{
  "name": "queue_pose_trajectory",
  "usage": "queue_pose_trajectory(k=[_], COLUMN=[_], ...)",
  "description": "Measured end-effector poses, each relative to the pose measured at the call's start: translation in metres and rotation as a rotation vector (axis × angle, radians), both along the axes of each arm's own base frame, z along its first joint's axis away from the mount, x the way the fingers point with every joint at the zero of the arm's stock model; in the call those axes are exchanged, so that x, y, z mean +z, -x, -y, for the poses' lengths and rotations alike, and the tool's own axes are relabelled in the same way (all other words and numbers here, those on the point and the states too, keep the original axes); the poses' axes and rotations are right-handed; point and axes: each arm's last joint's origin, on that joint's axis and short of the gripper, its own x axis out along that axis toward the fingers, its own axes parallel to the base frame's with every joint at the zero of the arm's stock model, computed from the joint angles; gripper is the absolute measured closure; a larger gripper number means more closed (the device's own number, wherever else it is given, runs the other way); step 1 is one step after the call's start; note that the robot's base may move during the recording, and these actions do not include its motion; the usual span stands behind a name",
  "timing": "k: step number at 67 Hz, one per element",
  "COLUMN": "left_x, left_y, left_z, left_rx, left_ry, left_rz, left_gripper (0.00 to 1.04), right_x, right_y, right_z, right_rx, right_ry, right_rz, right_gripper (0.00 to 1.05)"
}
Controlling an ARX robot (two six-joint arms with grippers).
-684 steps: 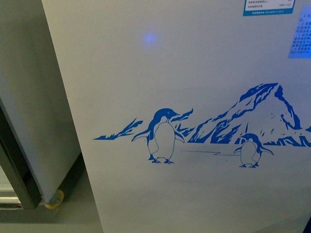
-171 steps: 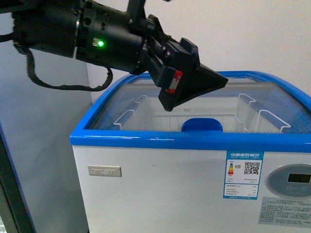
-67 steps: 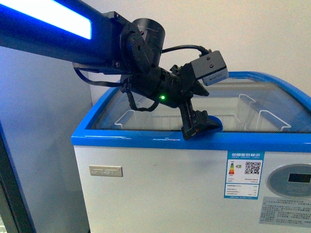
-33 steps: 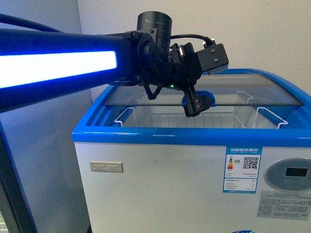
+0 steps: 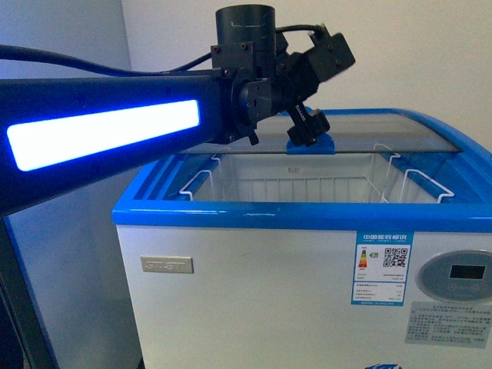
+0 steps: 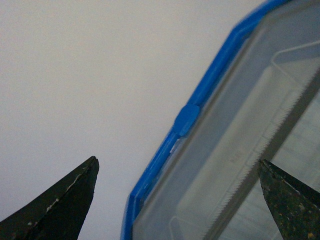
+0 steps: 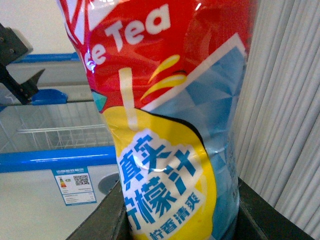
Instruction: Put drink in fridge
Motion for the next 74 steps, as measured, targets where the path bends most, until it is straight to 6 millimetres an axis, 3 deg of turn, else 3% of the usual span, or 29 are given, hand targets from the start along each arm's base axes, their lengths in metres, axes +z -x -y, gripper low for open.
queue_pose_trajectory(k=[24,34,46,54,60,74], left_x=[0.026,0.053,0.092,0.102,0.096,0.061], left_y=[0.004,0.018,0.073,0.117,0.145,0.211], left_z=[-0.01,-0.035,-0.084,-0.114,-0.132,-0.175], left_rx=[0.088,0.047,-0.055,-0.098,-0.11,-0.089], left_ry=[0.269,0.472,0.735,0.803,0.827,0.883], left_rz=[-0.066,-0.369,-0.564,-0.619,-0.662,-0.794], left_gripper=[0.08,0.08,0.08,0.08,0.08,0.08], right_x=[0.0,0.0,0.0,0.0,0.0,0.0], right_y=[0.0,0.0,0.0,0.0,0.0,0.0], right_z=[0.0,0.0,0.0,0.0,0.0,0.0], right_rx=[0.003,0.003,0.003,0.003,0.003,0.003], right_ry=[0.0,0.0,0.0,0.0,0.0,0.0], right_rz=[0.0,0.0,0.0,0.0,0.0,0.0], right_gripper=[0.67,0.67,0.67,0.67,0.67,0.67])
